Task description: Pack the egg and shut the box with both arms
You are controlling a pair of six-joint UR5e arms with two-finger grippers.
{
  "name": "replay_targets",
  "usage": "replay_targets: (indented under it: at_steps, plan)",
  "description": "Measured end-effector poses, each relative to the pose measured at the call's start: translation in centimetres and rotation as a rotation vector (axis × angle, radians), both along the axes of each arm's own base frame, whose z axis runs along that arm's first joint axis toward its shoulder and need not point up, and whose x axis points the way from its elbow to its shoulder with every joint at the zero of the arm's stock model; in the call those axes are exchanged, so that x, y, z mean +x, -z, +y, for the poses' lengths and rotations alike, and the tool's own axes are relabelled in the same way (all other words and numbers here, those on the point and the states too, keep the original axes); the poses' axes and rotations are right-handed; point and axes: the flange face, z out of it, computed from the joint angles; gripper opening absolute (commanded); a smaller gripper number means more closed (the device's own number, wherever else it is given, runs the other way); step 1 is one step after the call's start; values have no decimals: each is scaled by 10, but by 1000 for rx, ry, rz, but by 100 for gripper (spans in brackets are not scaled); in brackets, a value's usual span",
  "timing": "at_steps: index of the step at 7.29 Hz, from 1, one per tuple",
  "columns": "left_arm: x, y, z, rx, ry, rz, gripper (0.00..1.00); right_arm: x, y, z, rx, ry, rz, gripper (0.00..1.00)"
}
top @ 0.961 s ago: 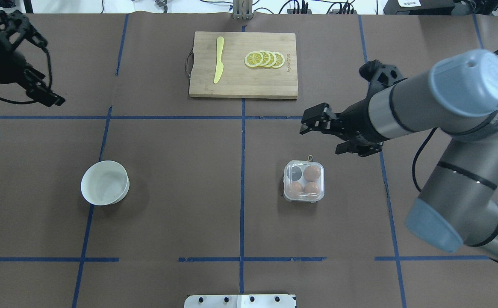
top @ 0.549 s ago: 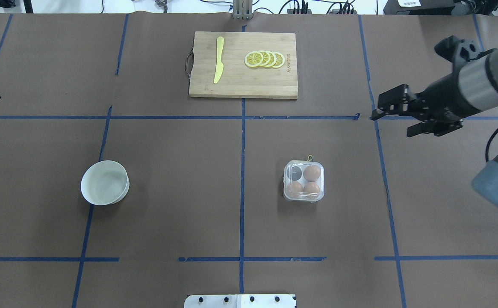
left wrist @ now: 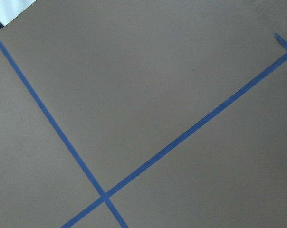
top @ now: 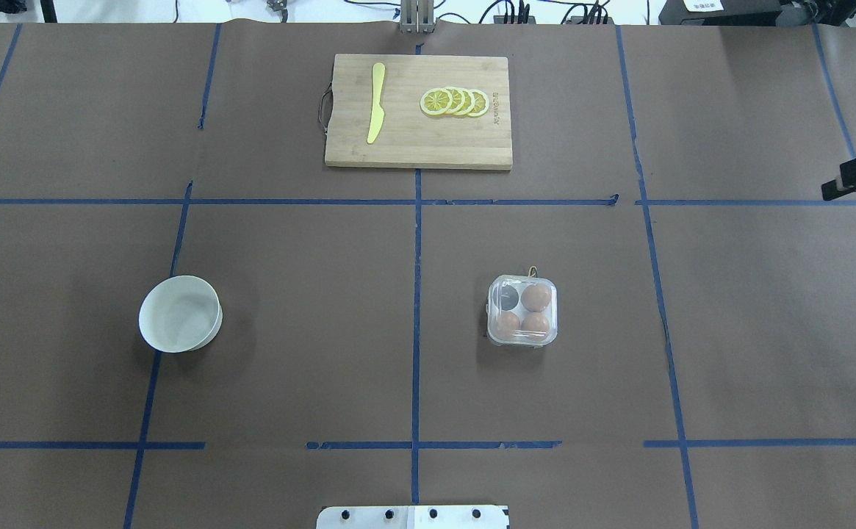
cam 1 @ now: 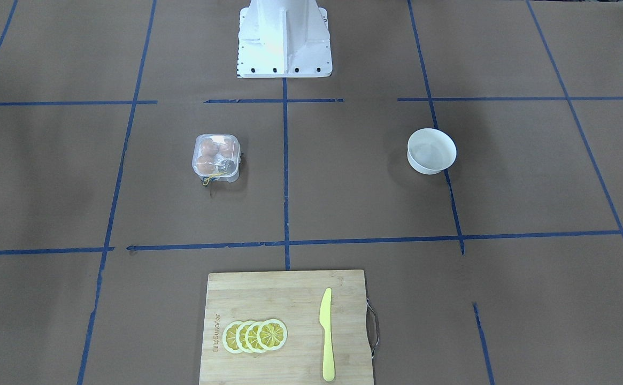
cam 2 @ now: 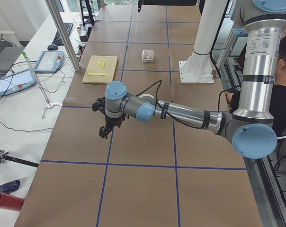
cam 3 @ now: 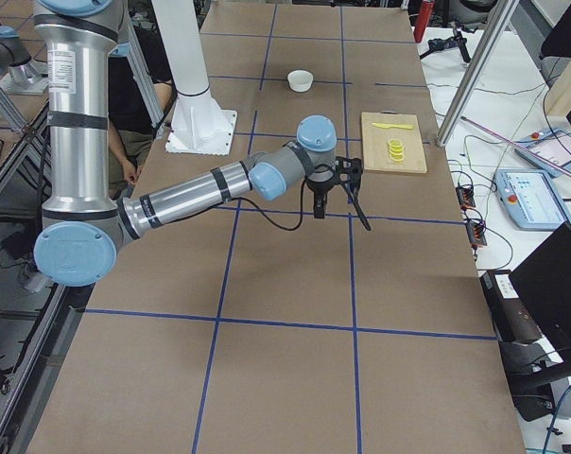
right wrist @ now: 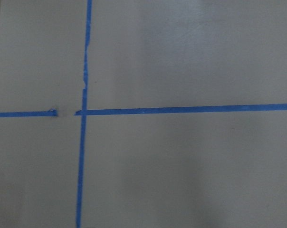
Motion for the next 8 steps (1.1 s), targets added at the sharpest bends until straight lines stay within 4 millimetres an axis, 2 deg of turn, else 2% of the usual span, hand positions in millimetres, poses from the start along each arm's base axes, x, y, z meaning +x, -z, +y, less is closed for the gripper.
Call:
replay_targets:
  at_steps: [2,3,4,6,8]
  plan:
    - [-45,-20,4,-119,94,-1,99,52,-65,7,78,52,66,100]
    - [-63,-29,10,-190,128,9,100,69,-89,9,112,81,91,100]
    - [-73,-39,19,-248,147,22,100,81,-105,10,133,98,107,100]
    - [-81,-56,33,-340,174,32,100,94,-121,14,117,96,114,100]
    - [-81,-55,35,-394,227,53,100,97,-128,17,102,93,113,100]
